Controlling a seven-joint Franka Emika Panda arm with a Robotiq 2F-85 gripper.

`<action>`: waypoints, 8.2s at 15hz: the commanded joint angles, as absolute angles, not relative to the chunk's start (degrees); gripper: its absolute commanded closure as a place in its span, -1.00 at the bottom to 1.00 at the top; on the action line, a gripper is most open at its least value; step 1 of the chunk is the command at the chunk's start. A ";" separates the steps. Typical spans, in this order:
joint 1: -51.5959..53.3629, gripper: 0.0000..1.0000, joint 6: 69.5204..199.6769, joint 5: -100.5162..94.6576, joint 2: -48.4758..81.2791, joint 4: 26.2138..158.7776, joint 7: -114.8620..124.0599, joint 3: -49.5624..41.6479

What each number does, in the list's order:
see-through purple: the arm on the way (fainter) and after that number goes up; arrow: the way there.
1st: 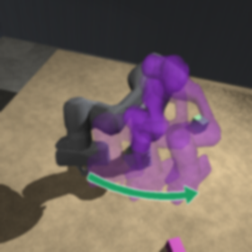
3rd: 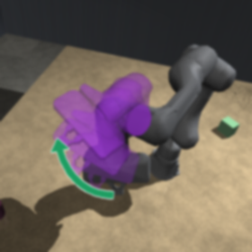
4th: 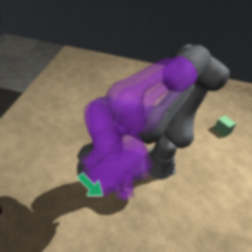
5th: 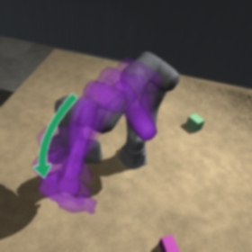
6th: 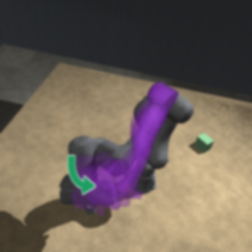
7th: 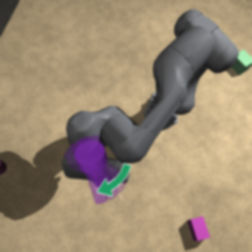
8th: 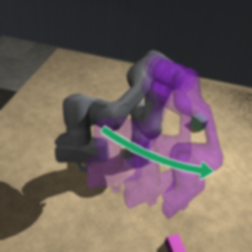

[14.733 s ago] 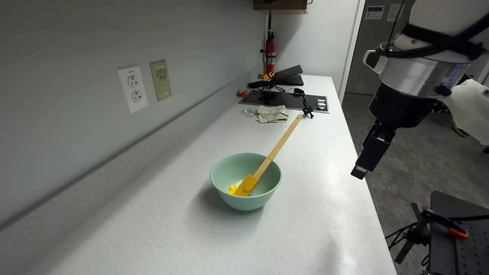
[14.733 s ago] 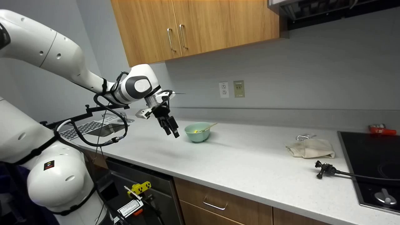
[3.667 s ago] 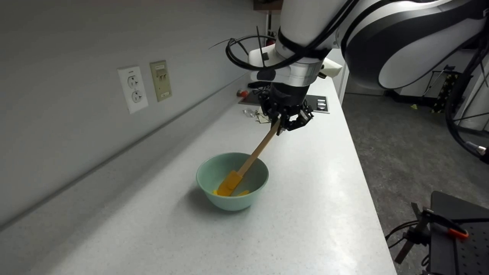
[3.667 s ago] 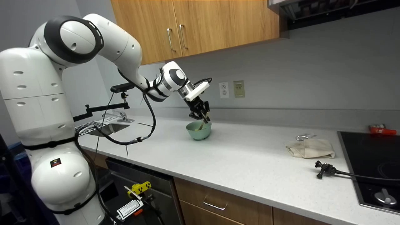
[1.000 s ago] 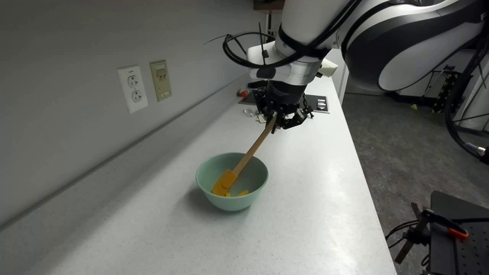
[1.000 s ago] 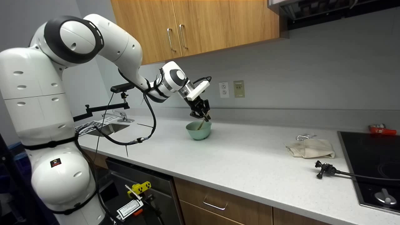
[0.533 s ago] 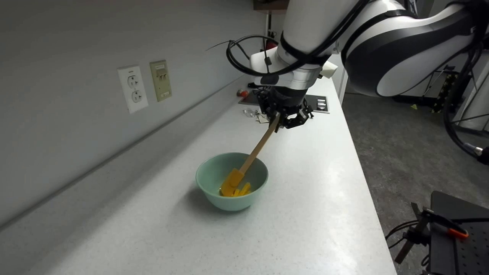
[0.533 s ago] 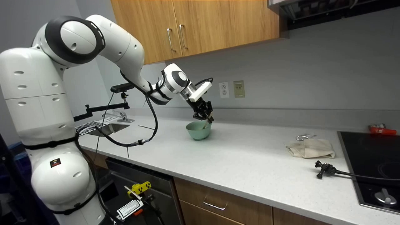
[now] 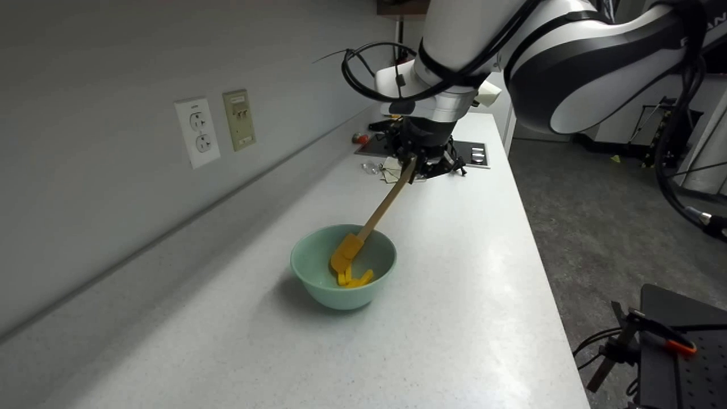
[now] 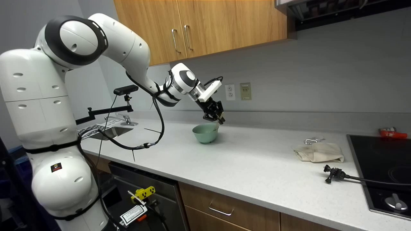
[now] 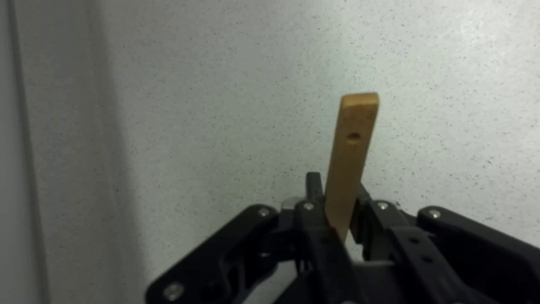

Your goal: Use the wooden spoon to mix in the bowl

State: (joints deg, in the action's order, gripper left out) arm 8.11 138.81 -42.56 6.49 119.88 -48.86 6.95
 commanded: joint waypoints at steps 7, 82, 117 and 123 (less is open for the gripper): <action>8.23 0.91 140.14 -45.88 6.52 120.74 -46.94 7.15; 9.81 0.91 134.87 -30.28 5.13 119.89 -47.86 11.32; 11.20 0.91 143.06 -51.68 8.30 120.25 -33.18 10.09; 10.15 0.91 142.09 -48.28 6.81 122.01 -40.43 10.87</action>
